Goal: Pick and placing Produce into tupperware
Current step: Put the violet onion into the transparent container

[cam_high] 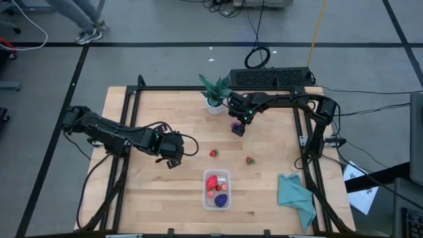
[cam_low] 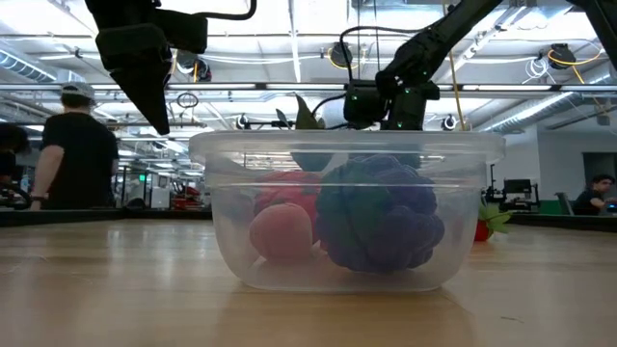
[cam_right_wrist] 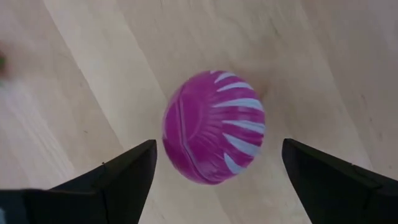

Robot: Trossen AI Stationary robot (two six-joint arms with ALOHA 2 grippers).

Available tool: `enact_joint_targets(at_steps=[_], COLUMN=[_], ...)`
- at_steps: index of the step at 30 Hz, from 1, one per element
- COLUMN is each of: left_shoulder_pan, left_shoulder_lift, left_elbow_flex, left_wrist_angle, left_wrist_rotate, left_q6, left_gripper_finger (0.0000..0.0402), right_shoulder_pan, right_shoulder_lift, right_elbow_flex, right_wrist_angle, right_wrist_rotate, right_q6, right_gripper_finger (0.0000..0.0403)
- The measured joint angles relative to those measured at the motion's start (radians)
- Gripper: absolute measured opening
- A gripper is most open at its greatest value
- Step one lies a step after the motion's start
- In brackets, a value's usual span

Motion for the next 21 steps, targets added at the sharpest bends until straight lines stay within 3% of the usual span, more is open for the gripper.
enact_joint_targets(at_steps=[21], left_shoulder_pan=[0.0], left_shoulder_lift=[0.0], left_elbow_flex=[0.0], left_wrist_angle=[0.0], left_wrist_rotate=[0.0], left_q6=[-0.004], left_gripper_finger=[0.017], right_shoulder_pan=[-0.002], right_shoulder_lift=[0.0], right_elbow_flex=[-0.014], right_wrist_angle=[0.097], right_wrist_rotate=[0.0], right_q6=[-0.003], right_gripper_finger=[0.0334])
